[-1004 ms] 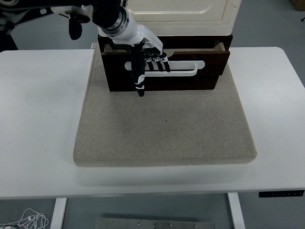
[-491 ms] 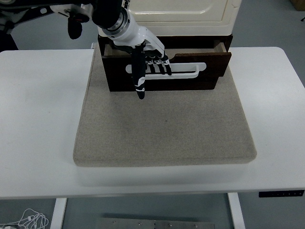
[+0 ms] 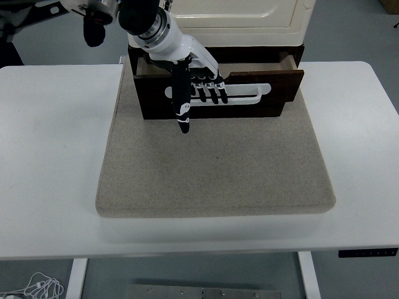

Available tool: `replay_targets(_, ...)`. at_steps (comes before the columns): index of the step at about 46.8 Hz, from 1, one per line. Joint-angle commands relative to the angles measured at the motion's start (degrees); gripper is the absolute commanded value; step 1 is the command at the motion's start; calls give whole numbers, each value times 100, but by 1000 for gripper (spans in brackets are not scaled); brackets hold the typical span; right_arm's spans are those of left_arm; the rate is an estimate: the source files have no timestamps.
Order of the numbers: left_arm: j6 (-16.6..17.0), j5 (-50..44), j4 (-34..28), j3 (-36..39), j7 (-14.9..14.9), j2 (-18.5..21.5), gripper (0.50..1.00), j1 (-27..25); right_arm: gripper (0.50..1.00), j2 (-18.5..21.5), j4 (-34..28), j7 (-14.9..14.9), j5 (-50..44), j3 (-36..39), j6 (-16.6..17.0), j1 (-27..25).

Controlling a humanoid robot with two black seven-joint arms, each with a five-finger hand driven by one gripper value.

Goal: Open the drawer under the combination cabinet

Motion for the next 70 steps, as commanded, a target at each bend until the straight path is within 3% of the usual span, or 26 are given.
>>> replay_targets(1, 6, -14, -15, -18, 2, 10, 1000, -1, 926, 0, 1, 0, 0, 0, 0, -8)
replay_targets(22, 6, -76, 20, -712, 2, 116, 1000, -1, 926, 0, 1, 0, 0, 0, 0, 0)
replay_targets(32, 6, -94, 20, -1371, -50, 388, 1000, 87, 926, 0, 1, 0, 0, 0, 0, 0)
replay_targets(39, 6, -111, 169, -2258, -103, 546, 1000, 350, 926, 0, 1, 0, 0, 0, 0, 0)
replay_targets(54, 368, -14, 933, -5343, -173, 547, 1000, 1493, 926, 0, -8, 0, 0, 0, 0, 0)
replay_targets(60, 622, -14, 1399, -6055, -419, 582, 1000, 1678, 926, 0, 1, 0, 0, 0, 0, 0)
replay_targets(70, 1255, -41, 2515, -6452, -1254, 591, 1000, 1661, 926, 0, 1, 0, 0, 0, 0, 0)
